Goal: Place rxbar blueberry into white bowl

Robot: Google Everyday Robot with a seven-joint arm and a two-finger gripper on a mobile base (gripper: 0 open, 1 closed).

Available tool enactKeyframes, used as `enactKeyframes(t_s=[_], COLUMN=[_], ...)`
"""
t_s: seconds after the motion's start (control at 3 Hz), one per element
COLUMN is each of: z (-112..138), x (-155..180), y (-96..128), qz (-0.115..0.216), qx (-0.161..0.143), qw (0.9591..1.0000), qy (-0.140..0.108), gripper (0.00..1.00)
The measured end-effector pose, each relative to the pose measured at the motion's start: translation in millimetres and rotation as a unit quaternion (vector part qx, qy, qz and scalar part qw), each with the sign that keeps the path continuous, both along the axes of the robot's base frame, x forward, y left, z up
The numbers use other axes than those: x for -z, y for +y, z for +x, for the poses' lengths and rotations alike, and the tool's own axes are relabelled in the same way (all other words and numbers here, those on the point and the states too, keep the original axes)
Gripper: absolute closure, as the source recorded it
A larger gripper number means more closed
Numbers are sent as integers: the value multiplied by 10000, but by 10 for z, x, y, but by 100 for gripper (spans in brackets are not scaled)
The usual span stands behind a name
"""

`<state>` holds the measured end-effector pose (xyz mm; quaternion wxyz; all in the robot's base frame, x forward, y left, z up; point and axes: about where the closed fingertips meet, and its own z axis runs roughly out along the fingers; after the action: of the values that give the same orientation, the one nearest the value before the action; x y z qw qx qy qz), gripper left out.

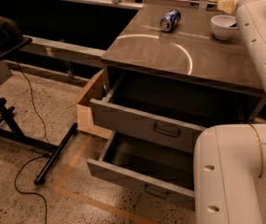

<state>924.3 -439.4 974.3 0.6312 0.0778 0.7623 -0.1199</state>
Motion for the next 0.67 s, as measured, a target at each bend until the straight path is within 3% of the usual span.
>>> enactKeyframes(t_s=[0.33,0.67], z=[-102,-425], x=[-268,-747], y=[-125,-563], qz=[-91,-403], qx=[133,699], qw=[9996,9951], qy=[-224,-576], gripper=[0,0])
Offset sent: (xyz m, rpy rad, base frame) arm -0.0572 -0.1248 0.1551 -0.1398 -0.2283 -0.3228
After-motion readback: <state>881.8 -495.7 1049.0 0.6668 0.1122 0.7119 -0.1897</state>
